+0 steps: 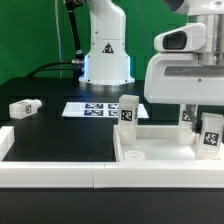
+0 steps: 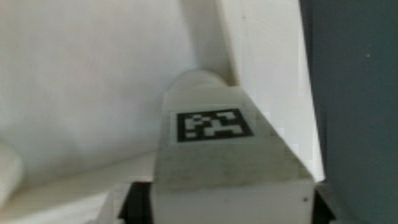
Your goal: Assemble square table
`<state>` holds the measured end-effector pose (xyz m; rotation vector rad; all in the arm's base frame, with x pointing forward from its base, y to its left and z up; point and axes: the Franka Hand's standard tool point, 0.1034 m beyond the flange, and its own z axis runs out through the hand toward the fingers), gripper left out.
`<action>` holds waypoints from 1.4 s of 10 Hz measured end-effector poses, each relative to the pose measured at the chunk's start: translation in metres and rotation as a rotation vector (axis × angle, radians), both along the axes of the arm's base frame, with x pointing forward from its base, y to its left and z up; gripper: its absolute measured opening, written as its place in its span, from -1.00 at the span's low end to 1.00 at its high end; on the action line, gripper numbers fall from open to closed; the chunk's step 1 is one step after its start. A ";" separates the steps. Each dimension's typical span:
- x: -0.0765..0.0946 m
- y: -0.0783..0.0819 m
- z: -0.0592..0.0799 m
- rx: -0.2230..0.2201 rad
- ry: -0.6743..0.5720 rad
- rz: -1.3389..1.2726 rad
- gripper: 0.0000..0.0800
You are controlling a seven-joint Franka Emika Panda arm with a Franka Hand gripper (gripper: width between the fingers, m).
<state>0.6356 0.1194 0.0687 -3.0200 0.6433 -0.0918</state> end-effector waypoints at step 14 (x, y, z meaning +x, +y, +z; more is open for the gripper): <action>-0.007 -0.003 0.000 0.097 0.049 -0.646 0.34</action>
Offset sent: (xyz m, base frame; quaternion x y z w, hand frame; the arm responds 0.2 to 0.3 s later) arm -0.0150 0.0066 -0.0093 0.0516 -0.0033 0.4069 0.9120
